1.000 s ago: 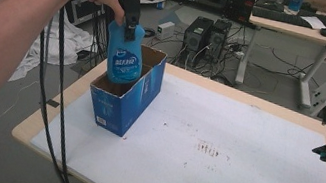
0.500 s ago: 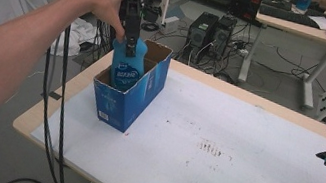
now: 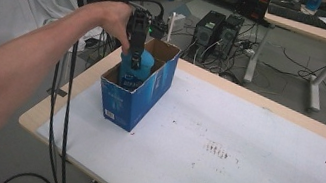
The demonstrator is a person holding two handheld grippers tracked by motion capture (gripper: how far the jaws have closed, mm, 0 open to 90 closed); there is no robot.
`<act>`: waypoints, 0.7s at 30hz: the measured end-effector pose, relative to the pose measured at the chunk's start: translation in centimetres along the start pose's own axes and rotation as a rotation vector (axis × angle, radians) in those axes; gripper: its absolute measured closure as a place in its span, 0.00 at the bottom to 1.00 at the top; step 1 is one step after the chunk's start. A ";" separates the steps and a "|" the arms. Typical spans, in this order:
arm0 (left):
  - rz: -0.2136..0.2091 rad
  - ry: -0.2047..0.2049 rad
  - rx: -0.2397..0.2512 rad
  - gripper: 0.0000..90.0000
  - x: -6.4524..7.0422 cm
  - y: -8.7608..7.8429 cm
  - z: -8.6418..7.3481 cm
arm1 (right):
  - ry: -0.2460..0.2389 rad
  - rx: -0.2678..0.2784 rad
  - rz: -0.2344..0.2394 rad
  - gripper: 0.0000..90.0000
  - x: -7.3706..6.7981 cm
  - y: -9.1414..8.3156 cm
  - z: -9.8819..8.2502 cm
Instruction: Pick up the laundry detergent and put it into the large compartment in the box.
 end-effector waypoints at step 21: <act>-0.024 0.096 0.026 0.42 0.7 4.1 -0.5 | -0.001 -0.013 0.013 0.14 -0.1 0.7 0.2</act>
Point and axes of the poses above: each handheld gripper's, and its own axes: y roughly forward along the jaws, z roughly out of its top, x roughly to its right, the point moved 8 cm from there along y, roughly forward along the jaws, and after that the axes turned 10 degrees about z, right-handed, at the moved point
